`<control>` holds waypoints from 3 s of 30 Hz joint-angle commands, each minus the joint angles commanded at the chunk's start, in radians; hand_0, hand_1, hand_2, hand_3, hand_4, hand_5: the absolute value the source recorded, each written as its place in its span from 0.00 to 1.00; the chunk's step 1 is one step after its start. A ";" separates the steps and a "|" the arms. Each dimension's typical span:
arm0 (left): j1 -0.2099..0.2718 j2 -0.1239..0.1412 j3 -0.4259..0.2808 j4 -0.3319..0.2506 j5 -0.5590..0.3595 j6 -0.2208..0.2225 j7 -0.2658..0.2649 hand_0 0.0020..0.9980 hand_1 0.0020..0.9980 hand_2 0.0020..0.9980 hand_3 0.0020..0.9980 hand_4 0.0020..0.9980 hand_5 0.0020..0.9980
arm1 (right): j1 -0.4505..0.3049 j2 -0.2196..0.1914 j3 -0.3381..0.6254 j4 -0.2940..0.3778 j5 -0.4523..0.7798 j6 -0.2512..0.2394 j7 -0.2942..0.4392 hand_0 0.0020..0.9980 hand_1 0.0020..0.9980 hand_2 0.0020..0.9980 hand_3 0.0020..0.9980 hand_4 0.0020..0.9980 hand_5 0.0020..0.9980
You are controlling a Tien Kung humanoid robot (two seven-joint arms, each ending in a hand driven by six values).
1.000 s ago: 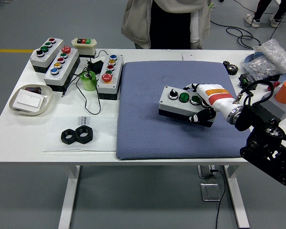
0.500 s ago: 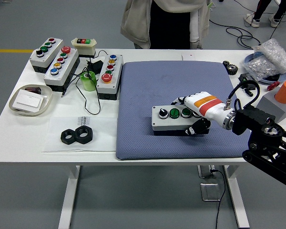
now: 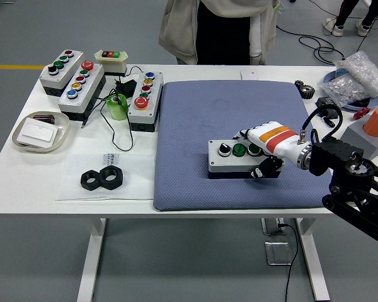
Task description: Pick up the button,place it on the desk,press the button,press the button
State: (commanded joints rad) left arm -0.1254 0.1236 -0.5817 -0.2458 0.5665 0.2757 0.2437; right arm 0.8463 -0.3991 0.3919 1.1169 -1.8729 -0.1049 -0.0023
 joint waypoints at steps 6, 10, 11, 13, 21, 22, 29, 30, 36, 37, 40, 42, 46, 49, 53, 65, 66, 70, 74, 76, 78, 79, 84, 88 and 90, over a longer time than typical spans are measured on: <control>0.001 0.000 0.000 0.000 0.000 0.000 0.000 0.69 0.67 0.78 0.81 0.74 1.00 | -0.004 -0.001 0.013 0.001 -0.008 0.022 -0.005 0.71 0.66 0.71 0.92 0.90 0.22; 0.001 0.000 0.000 0.000 0.000 -0.001 0.001 0.69 0.67 0.78 0.81 0.74 1.00 | -0.007 0.000 0.018 0.001 -0.012 0.021 -0.005 0.71 0.66 0.71 0.92 0.90 0.22; 0.001 0.000 0.000 0.000 0.000 -0.001 0.001 0.69 0.67 0.78 0.81 0.74 1.00 | -0.008 0.000 0.021 0.002 -0.014 0.021 -0.006 0.71 0.66 0.71 0.92 0.90 0.22; 0.001 0.000 0.000 0.000 -0.001 -0.001 0.001 0.69 0.67 0.77 0.81 0.74 1.00 | -0.009 0.000 0.027 0.004 -0.013 0.023 -0.005 0.81 0.72 0.79 0.96 0.93 0.24; 0.001 -0.001 0.000 0.000 -0.002 -0.001 0.001 0.69 0.67 0.78 0.81 0.73 1.00 | -0.003 0.003 0.043 0.013 -0.015 0.051 -0.003 0.97 0.80 0.88 0.99 0.92 0.24; 0.001 -0.001 0.000 0.000 -0.002 -0.001 0.001 0.69 0.67 0.78 0.81 0.73 1.00 | -0.003 0.003 0.043 0.014 -0.015 0.052 -0.003 0.97 0.80 0.88 0.99 0.92 0.24; 0.004 -0.002 -0.006 0.000 0.005 -0.001 0.003 0.69 0.67 0.78 0.81 0.73 1.00 | -0.014 -0.008 0.067 0.043 -0.020 0.079 -0.007 1.00 0.86 0.96 1.00 0.93 0.24; 0.005 -0.002 -0.007 0.000 0.007 -0.002 0.004 0.69 0.67 0.78 0.81 0.73 1.00 | -0.016 -0.010 0.073 0.048 -0.023 0.081 -0.009 1.00 0.90 1.00 1.00 0.93 0.25; 0.008 -0.002 -0.012 0.001 0.015 -0.002 0.005 0.69 0.67 0.78 0.81 0.73 1.00 | -0.034 -0.029 0.102 0.080 -0.044 0.088 -0.017 1.00 0.90 1.00 1.00 0.94 0.25; 0.009 -0.002 -0.014 0.001 0.017 -0.002 0.006 0.69 0.67 0.78 0.81 0.73 1.00 | -0.043 -0.036 0.118 0.093 -0.048 0.090 -0.019 1.00 0.90 1.00 1.00 0.94 0.25; 0.011 -0.001 -0.014 0.001 0.019 -0.002 0.006 0.69 0.67 0.78 0.81 0.73 1.00 | -0.060 -0.051 0.148 0.121 -0.052 0.092 -0.021 1.00 0.90 1.00 1.00 0.94 0.25; 0.012 -0.001 -0.015 0.001 0.020 -0.003 0.005 0.69 0.67 0.78 0.81 0.73 1.00 | -0.082 -0.069 0.185 0.156 -0.048 0.090 -0.018 1.00 0.91 1.00 1.00 0.95 0.26; 0.013 -0.001 -0.011 0.002 0.014 -0.002 0.003 0.69 0.67 0.78 0.81 0.73 1.00 | -0.131 -0.108 0.262 0.230 -0.040 0.070 -0.044 1.00 0.91 1.00 1.00 0.95 0.26; 0.012 0.000 -0.008 0.002 0.011 -0.002 0.001 0.69 0.67 0.78 0.81 0.73 1.00 | -0.173 -0.152 0.306 0.305 -0.031 0.028 -0.100 0.71 0.64 0.73 1.00 0.89 0.31; 0.013 -0.001 -0.008 0.002 0.009 -0.002 0.001 0.69 0.67 0.78 0.81 0.73 1.00 | -0.226 -0.202 0.350 0.402 -0.067 -0.064 -0.205 0.71 0.64 0.73 1.00 0.89 0.31; 0.012 0.002 0.006 0.003 -0.009 -0.002 -0.006 0.69 0.67 0.78 0.81 0.73 1.00 | -0.291 -0.246 0.346 0.493 0.069 -0.003 -0.271 0.16 0.09 0.23 0.80 0.79 0.45; 0.011 0.001 0.006 0.003 -0.009 -0.002 -0.006 0.69 0.67 0.77 0.81 0.73 1.00 | -0.290 -0.245 0.340 0.492 0.076 0.006 -0.276 0.09 0.04 0.18 0.79 0.78 0.46; 0.009 0.001 0.002 0.002 -0.005 -0.002 -0.002 0.69 0.67 0.77 0.81 0.73 1.00 | -0.274 -0.242 0.301 0.478 0.076 0.036 -0.288 0.09 0.04 0.18 0.79 0.78 0.46; 0.009 0.000 0.003 0.002 -0.006 -0.001 -0.003 0.69 0.67 0.77 0.81 0.73 1.00 | -0.270 -0.242 0.287 0.473 0.079 0.050 -0.289 0.06 0.02 0.16 0.78 0.78 0.48; 0.009 0.001 0.004 0.002 -0.008 -0.001 -0.003 0.69 0.67 0.77 0.81 0.73 1.00 | -0.266 -0.240 0.278 0.468 0.081 0.061 -0.291 0.06 0.02 0.16 0.78 0.78 0.48; 0.008 0.001 0.005 0.002 -0.007 -0.001 -0.003 0.69 0.67 0.77 0.81 0.73 1.00 | -0.265 -0.237 0.274 0.464 0.080 0.069 -0.292 0.06 0.02 0.16 0.78 0.78 0.49; 0.008 0.001 0.005 0.002 -0.008 -0.001 -0.003 0.69 0.67 0.77 0.81 0.73 1.00 | -0.266 -0.236 0.273 0.460 0.078 0.072 -0.291 0.06 0.02 0.16 0.78 0.78 0.49; 0.006 0.001 0.005 0.002 -0.006 -0.002 -0.003 0.69 0.67 0.78 0.81 0.73 1.00 | -0.268 -0.235 0.265 0.450 0.082 0.079 -0.292 0.06 0.02 0.16 0.78 0.78 0.50; 0.005 0.000 0.002 0.002 -0.004 -0.001 0.000 0.69 0.67 0.78 0.81 0.73 1.00 | -0.266 -0.235 0.251 0.450 0.085 0.087 -0.295 0.06 0.02 0.16 0.78 0.78 0.50; 0.004 0.000 0.002 0.001 -0.004 -0.001 0.000 0.69 0.67 0.78 0.81 0.73 1.00 | -0.265 -0.234 0.248 0.448 0.085 0.091 -0.296 0.06 0.02 0.16 0.78 0.78 0.51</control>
State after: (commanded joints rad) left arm -0.1212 0.1233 -0.5795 -0.2445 0.5629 0.2743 0.2438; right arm 0.5812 -0.6326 0.6397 1.5650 -1.7879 -0.0134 -0.2986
